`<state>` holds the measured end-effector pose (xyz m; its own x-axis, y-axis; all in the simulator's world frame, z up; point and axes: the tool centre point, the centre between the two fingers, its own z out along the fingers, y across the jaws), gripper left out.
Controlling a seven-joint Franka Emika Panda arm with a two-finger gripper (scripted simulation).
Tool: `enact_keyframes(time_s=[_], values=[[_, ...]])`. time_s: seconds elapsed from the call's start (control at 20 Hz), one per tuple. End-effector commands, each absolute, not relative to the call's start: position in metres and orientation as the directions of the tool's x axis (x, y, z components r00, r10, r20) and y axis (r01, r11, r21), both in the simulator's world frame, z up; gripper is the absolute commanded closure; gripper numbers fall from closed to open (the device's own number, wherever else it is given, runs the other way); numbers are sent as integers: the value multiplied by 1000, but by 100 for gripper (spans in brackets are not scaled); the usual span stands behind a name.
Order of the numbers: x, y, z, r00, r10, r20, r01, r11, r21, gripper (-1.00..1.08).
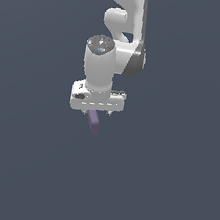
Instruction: Pick up the object and move it to a goal position.
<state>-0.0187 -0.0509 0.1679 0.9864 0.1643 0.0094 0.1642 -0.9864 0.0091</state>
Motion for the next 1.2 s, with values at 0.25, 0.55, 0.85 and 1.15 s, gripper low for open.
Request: enact_keyframes(time_s=[0.25, 0.55, 0.85, 1.15], values=[[-37, -64, 156, 950, 313, 4, 313, -950, 5, -92], [-48, -71, 149, 920, 391, 1, 391, -920, 2, -92], [-53, -74, 146, 903, 429, 0, 429, -903, 0, -92], [-54, -75, 145, 903, 430, 0, 430, -903, 0, -92]])
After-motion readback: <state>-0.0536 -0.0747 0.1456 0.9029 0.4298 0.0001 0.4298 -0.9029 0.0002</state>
